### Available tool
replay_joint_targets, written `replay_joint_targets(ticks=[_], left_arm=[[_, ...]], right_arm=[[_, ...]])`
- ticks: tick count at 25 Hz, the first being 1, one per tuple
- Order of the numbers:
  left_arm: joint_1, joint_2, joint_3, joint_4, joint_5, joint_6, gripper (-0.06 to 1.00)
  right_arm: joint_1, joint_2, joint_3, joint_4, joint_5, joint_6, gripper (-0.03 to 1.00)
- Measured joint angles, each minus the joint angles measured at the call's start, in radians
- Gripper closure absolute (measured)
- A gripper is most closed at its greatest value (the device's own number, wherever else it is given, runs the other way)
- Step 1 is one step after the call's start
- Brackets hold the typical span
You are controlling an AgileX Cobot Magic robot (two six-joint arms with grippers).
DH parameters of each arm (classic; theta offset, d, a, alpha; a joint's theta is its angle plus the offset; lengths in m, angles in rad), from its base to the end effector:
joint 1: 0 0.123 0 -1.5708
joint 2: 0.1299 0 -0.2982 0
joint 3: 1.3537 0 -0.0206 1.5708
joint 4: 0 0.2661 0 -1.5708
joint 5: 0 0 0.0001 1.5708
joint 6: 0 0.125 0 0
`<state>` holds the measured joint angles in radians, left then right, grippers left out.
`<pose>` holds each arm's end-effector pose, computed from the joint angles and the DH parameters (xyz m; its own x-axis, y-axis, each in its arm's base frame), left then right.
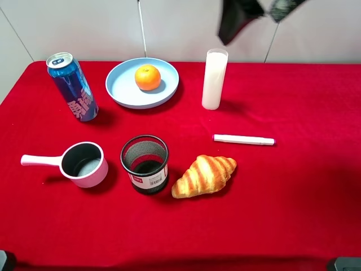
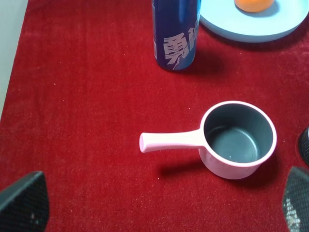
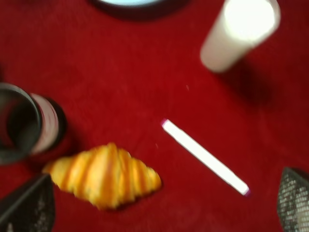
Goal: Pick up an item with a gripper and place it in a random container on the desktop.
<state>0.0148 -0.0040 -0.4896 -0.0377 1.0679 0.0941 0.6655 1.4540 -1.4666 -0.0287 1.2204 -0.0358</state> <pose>0.0258 -0.0038 0.2651 -0.4653 0.0689 -0.8825 0.0498 0.9974 0.0516 0.2545 0.1955 0.3556 -0.6797 -0.5915 -0.4337 -0.6397 0.7674 -0.0441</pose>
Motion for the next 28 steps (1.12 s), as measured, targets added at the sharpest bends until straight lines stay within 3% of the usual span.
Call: replay_joint_targets(ticks=[18, 21, 28], left_arm=[[0.000, 0.000, 0.000, 0.000, 0.000, 0.000, -0.01], [0.000, 0.000, 0.000, 0.000, 0.000, 0.000, -0.01], [0.000, 0.000, 0.000, 0.000, 0.000, 0.000, -0.01]], right_arm=[[-0.009, -0.608, 0.467, -0.019, 0.002, 0.047, 0.28], [-0.085, -0.695, 0.534, -0.016, 0.003, 0.062, 0.28], [-0.383, -0.962, 0.676, -0.021, -0.019, 0.069, 0.28]])
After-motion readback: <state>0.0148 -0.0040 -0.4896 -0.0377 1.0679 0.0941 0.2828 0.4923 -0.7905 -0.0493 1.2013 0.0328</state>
